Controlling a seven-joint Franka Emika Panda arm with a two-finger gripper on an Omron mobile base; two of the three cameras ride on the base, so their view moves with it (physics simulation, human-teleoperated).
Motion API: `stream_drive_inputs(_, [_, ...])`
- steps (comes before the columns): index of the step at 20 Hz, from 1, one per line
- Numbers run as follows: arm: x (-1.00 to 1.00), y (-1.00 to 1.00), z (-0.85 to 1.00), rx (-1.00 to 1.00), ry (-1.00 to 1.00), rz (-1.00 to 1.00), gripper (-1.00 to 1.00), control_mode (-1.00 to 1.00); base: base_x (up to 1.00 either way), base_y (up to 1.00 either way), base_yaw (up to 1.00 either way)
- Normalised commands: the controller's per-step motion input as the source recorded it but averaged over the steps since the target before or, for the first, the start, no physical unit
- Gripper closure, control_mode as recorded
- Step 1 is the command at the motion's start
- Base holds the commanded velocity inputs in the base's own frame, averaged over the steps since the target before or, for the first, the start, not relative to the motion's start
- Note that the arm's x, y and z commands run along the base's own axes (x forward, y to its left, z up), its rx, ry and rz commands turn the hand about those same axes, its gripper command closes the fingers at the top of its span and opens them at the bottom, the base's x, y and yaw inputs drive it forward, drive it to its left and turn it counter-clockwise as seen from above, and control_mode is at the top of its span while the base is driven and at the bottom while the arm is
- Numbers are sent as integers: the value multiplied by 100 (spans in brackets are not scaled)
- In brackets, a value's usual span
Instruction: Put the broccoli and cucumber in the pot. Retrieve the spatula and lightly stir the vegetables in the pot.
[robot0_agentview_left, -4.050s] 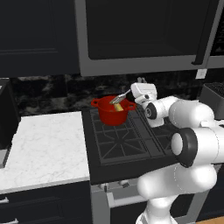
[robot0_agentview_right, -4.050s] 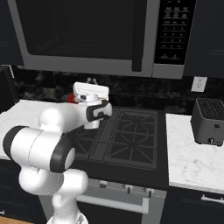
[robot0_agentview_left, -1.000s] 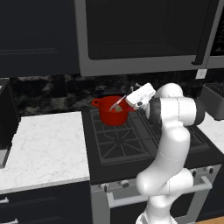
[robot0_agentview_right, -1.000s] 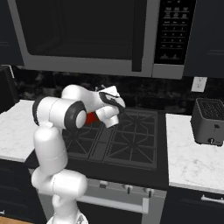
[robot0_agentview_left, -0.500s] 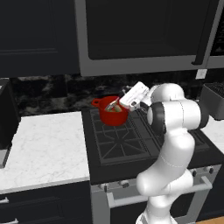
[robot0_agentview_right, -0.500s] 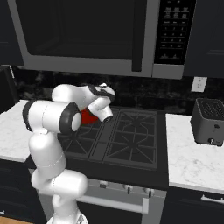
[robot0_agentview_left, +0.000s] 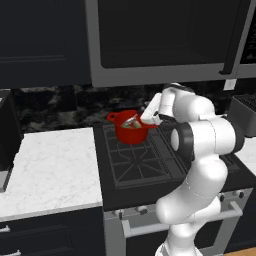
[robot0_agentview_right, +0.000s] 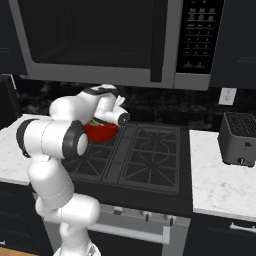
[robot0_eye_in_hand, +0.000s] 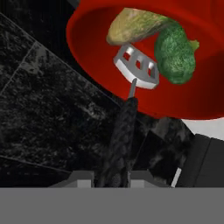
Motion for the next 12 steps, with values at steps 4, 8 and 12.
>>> stream_drive_inputs(4, [0, 7, 19, -23, 33, 0, 100, -100, 0, 0, 0])
stream_drive_inputs(8, [-3, 14, 82, -6, 30, -1, 100, -100, 0, 0, 0])
stream_drive_inputs(12, [-32, 3, 100, 0, 18, 0, 100, -100, 0, 0, 0])
